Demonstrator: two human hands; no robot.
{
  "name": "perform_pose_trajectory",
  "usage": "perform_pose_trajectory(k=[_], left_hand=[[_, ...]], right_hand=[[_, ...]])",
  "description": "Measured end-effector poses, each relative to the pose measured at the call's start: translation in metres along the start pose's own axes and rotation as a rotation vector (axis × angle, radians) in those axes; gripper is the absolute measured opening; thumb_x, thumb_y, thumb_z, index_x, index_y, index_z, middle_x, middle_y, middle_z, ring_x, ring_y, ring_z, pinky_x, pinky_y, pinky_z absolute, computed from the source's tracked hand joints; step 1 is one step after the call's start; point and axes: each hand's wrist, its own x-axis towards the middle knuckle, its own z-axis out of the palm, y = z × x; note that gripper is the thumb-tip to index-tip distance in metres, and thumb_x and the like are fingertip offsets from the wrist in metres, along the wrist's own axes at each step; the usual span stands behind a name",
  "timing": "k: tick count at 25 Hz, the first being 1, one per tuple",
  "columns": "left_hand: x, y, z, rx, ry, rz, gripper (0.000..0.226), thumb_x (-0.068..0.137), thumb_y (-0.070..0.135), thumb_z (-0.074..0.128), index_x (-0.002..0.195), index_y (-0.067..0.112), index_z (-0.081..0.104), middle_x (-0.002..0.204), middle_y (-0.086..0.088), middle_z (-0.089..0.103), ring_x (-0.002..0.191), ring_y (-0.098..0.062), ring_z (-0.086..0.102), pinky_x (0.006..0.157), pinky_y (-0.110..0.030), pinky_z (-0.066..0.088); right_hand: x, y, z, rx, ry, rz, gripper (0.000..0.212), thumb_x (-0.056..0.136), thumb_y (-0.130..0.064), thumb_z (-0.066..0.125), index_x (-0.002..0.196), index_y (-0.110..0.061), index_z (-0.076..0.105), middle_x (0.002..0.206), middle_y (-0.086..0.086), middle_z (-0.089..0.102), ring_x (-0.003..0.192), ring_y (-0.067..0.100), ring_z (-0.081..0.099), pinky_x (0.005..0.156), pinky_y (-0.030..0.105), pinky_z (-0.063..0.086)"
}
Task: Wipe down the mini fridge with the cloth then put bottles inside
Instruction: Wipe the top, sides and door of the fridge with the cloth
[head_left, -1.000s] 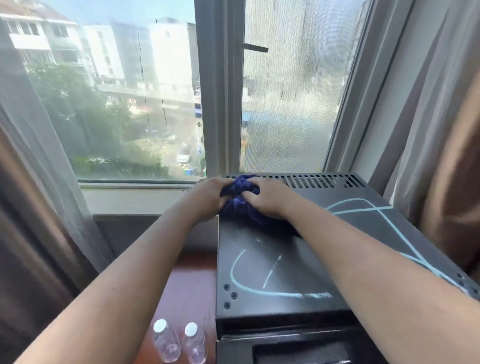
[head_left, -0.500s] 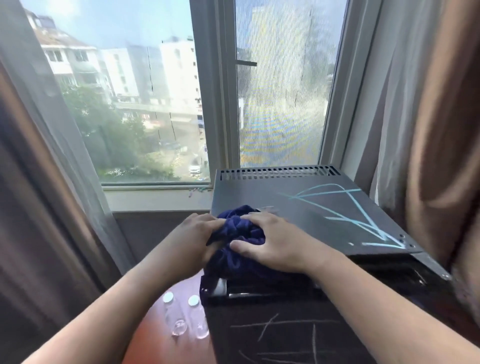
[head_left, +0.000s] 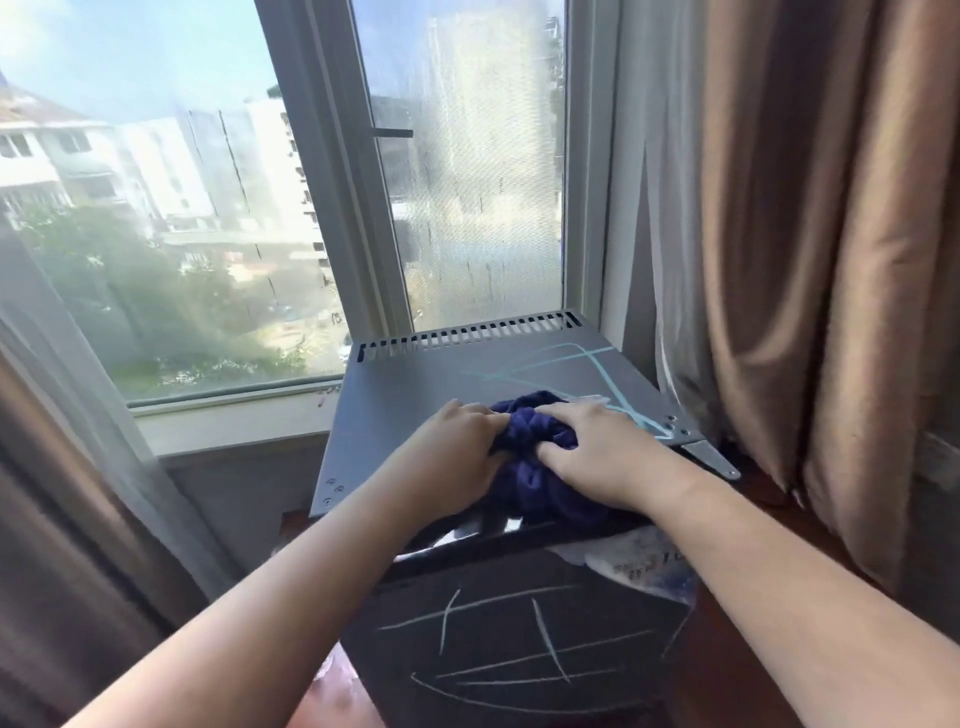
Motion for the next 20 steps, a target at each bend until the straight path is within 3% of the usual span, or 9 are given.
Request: perform_pose_trajectory(k=[4,7,10,15,20], left_hand=[[0.066,0.039,0.016,0.082,-0.063,0.092,0.017,0.094,0.018,0.053,0.100,0.010,0.066,0.107,-0.012,0.069,0.102,-0.034,0.061,0.090,-0.042,0.046],[0.106,0.043,0.023,0.123,-0.121,0.114,0.016,0.094,0.017,0.053,0.101,0.010,0.066,0.107,-0.012,0.071,0.101,-0.035,0.063,0.079,-0.036,0.047],[0.139,0.023,0.028,0.085,-0.156,0.109,0.017,0.095,0.017,0.053,0.102,0.010,0.067,0.104,-0.013,0.071,0.098,-0.035,0.063,0.076,-0.036,0.046],[0.203,-0.028,0.041,0.080,-0.188,0.084,0.014,0.093,0.011,0.054,0.100,0.008,0.066,0.103,-0.014,0.071,0.098,-0.034,0.064,0.079,-0.039,0.048],[0.261,-0.084,0.056,0.074,-0.176,0.032,0.018,0.091,0.009,0.056,0.107,0.011,0.065,0.107,-0.014,0.070,0.102,-0.035,0.063,0.083,-0.039,0.051]], right_hand=[[-0.001,0.050,-0.028,-0.018,0.151,0.139,0.034,0.091,-0.031,0.060,0.124,-0.034,0.069,0.130,0.001,0.070,0.122,0.026,0.061,0.092,0.028,0.042],[0.017,0.069,-0.033,-0.036,0.195,0.192,0.030,0.092,-0.030,0.058,0.119,-0.030,0.071,0.128,0.002,0.071,0.120,0.028,0.061,0.087,0.026,0.039],[0.052,0.078,-0.037,-0.070,0.189,0.253,0.028,0.091,-0.033,0.057,0.114,-0.030,0.072,0.121,0.003,0.074,0.116,0.029,0.063,0.084,0.025,0.039],[0.134,0.083,-0.032,-0.108,0.176,0.278,0.031,0.093,-0.032,0.052,0.117,-0.023,0.070,0.128,0.007,0.070,0.120,0.032,0.062,0.096,0.033,0.046],[0.218,0.092,-0.025,-0.144,0.155,0.323,0.032,0.096,-0.033,0.051,0.120,-0.020,0.067,0.131,0.012,0.067,0.121,0.033,0.060,0.091,0.033,0.044]])
